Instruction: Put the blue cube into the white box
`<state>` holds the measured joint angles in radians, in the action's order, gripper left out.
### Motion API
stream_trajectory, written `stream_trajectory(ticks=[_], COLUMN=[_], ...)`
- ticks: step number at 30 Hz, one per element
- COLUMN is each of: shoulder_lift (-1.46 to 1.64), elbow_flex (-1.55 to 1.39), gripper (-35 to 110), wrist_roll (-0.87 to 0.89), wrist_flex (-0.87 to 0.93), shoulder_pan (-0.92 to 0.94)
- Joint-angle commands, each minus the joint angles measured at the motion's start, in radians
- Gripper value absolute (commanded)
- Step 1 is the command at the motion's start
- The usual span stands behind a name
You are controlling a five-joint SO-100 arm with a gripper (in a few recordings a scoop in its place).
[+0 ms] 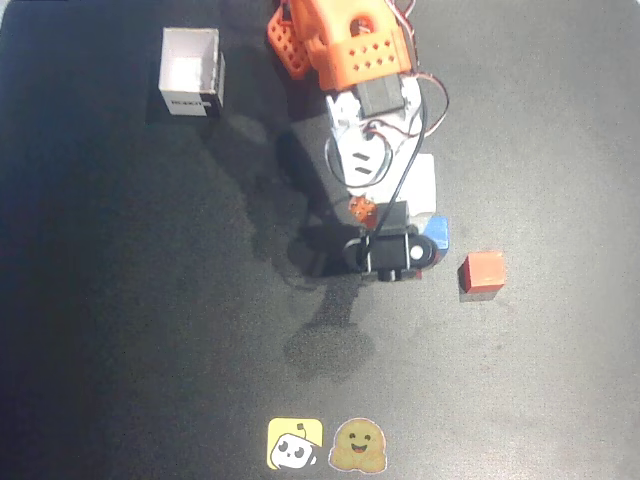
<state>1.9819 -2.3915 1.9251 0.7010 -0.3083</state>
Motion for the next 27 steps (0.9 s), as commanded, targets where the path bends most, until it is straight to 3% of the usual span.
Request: stream_trajectory(ticks=[1,27], shoulder_lift=[0.054,0.009], elbow_flex=[-0.015,0.046], gripper=[4,13], wrist_roll=[-0.005,0.14], wrist_flex=[-0.015,-0.02], shoulder_pan=[-0.008,-0.169])
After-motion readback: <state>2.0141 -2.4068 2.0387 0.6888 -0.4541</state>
